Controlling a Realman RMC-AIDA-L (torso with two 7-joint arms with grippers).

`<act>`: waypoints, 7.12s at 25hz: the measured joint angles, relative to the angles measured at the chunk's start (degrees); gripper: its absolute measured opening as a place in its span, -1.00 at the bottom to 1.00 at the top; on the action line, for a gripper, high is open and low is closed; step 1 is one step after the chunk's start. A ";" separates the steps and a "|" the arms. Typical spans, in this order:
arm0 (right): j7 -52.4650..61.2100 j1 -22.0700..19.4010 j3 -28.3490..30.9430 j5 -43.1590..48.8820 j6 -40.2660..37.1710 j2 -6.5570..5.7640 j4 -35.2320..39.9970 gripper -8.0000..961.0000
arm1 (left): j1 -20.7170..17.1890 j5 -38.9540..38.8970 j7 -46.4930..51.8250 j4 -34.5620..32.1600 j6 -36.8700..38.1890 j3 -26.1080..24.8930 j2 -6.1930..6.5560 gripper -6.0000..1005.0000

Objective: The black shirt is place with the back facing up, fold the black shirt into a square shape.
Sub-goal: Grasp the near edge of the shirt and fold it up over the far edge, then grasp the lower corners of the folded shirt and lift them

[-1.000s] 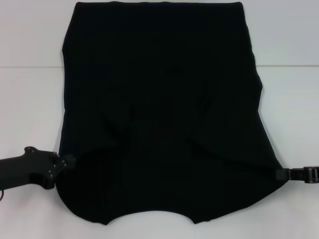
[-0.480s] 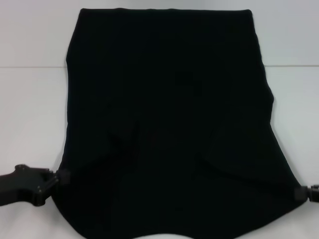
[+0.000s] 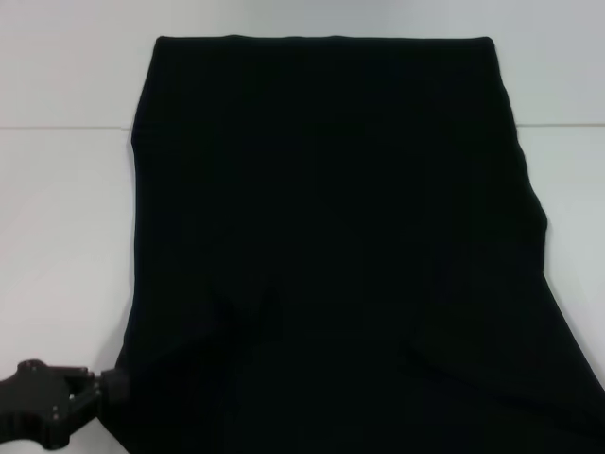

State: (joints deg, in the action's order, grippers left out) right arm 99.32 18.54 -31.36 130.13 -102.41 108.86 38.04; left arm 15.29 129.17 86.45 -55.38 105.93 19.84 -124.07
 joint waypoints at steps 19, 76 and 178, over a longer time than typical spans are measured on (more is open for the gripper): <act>2.96 10.55 11.43 -0.06 9.46 4.39 -1.87 -0.85 | 17.27 -3.21 0.20 15.16 -14.60 -1.43 4.95 -0.97; 12.80 35.15 0.76 -2.09 67.87 8.46 -16.29 -0.83 | 36.89 -4.56 -7.56 34.04 -71.06 2.69 5.54 -0.67; -6.21 20.86 -4.52 -22.07 35.36 8.49 -6.93 0.56 | 18.20 8.87 27.38 9.77 -42.36 14.15 0.80 0.14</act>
State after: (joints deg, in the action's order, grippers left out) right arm 93.11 39.40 -35.88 108.06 -67.05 117.34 31.11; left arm 33.49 138.04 113.82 -45.61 63.57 33.99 -123.27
